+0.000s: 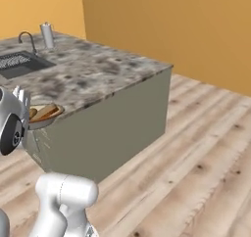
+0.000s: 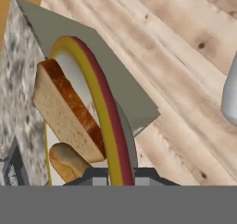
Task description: Pick up the heated bread from the toaster oven and place it in the bowl. Then move the bread bowl to the dining counter.
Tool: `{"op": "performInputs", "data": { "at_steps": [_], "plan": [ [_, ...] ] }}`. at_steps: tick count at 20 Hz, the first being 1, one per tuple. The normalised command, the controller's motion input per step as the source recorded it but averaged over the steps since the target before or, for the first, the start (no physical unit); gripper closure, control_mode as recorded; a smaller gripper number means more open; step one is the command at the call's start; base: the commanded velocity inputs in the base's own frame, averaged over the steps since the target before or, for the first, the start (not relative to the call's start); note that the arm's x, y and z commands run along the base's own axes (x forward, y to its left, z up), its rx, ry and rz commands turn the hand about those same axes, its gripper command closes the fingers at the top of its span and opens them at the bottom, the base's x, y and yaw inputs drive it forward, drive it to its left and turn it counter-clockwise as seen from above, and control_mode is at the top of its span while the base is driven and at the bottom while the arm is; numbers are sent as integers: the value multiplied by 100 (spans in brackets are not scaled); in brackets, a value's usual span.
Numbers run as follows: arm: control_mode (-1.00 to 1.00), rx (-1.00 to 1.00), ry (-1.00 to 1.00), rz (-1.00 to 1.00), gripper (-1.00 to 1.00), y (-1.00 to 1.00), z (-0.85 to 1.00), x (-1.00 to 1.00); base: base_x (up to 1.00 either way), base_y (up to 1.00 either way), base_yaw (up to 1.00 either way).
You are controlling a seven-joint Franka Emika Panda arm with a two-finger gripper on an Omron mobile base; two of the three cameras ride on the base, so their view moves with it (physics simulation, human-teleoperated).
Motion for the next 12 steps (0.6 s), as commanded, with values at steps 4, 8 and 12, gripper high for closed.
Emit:
{"op": "performInputs", "data": {
  "at_steps": [4, 8, 12],
  "plan": [
    [100, 0, 0, 0, 100, 0, 0, 0, 100, 0, 17],
    [100, 0, 0, 0, 100, 0, 0, 0, 100, -13, 24],
    [100, 0, 0, 0, 100, 0, 0, 0, 100, -46, 19]
  ]
}}
